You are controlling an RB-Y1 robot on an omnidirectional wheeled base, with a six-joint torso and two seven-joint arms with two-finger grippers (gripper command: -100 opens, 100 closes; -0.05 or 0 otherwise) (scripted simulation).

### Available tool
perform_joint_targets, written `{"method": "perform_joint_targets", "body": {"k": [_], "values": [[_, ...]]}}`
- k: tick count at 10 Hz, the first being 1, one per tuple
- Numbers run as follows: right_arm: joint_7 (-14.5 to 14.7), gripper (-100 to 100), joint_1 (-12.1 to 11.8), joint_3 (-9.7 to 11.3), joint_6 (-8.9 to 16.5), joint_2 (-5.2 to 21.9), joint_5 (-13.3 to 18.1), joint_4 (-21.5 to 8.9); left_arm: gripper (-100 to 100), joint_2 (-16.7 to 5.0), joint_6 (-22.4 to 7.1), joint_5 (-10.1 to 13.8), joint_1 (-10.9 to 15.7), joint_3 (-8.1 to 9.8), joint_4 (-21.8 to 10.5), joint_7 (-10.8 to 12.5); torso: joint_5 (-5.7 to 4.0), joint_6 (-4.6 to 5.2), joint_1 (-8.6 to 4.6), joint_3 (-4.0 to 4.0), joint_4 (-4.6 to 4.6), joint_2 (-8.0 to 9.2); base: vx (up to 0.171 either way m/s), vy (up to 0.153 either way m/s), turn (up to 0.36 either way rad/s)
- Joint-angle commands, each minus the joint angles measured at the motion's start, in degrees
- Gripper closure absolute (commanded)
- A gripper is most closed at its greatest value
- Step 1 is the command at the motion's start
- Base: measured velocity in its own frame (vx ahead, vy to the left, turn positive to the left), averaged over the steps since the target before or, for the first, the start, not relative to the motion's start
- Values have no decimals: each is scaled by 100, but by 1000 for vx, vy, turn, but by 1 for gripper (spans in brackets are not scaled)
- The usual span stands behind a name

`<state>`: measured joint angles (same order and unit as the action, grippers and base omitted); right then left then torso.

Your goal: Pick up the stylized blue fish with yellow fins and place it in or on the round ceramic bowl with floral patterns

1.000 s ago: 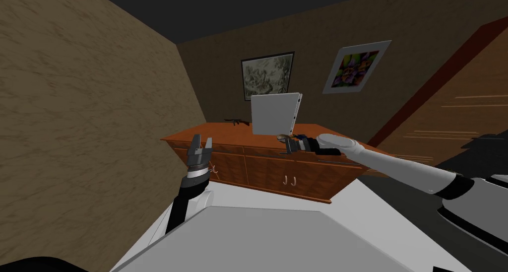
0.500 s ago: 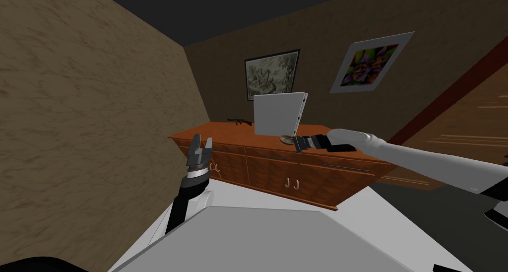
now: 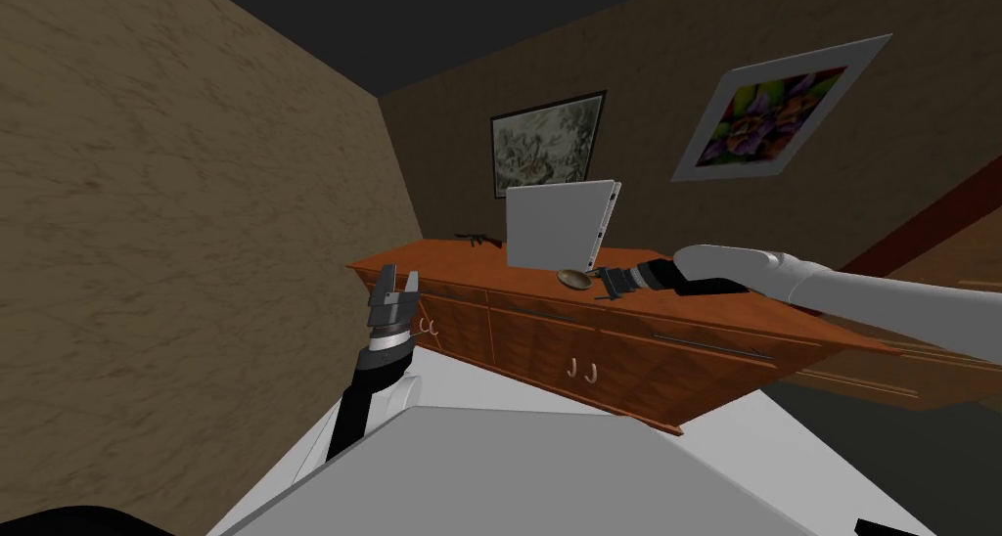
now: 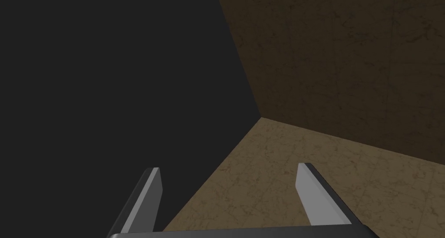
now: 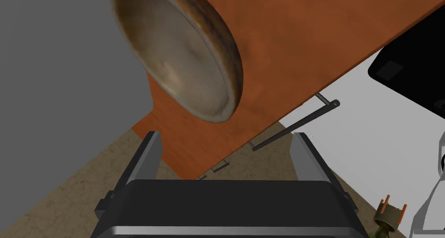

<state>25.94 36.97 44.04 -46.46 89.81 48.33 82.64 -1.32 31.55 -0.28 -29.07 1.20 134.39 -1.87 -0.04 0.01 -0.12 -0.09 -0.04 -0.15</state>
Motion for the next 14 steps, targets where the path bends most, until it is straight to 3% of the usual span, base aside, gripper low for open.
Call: {"method": "perform_joint_targets", "body": {"k": [1, 4, 8, 9, 11, 12, 13, 14], "values": [[35, -100, 113, 200, -67, 286, 171, -286, 0, 0, 0, 0, 0, 0, 0, 0, 0, 0, 0, 0, 0, 0, 46, -43, 228], [47, -100, 136, 319, -88, 608, 257, -408, 0, 0, 0, 0, 0, 0, 0, 0, -1, 0, -1, -2, -1, -3, 39, -35, 89], [65, -100, 109, 716, -155, 1287, 508, -769, 0, 0, 0, 0, -1, 0, 0, 0, -3, 0, -8, -8, -4, -14, 58, -51, 185], [65, -100, 109, 716, -155, 1287, 508, -769, 0, 0, 0, 0, -1, 1, 0, 0, -4, 1, -9, -9, -4, -15, 40, -46, 40], [62, -100, 5, 924, -199, 1481, 603, -879, 0, 0, 0, 0, -1, 0, 0, 0, -2, 2, 3, -4, -2, -6, 43, -29, 122], [63, -100, 80, 840, -228, 1358, 611, -936, 0, 0, 0, 0, 0, 0, 0, 0, -3, -1, -1, -7, -4, -10, 22, -24, 43], [83, 0, 74, 853, -241, 1357, 617, -960, 0, 0, 0, 0, -1, 1, 0, 0, -2, 3, 5, -3, -2, -3, 0, 0, 0], [131, -100, -39, 846, -83, 1177, 659, -1057, 0, 0, 0, 0, -1, 0, 0, 0, 0, 3, 12, 2, 0, 4, 24, 4, 33]]}}
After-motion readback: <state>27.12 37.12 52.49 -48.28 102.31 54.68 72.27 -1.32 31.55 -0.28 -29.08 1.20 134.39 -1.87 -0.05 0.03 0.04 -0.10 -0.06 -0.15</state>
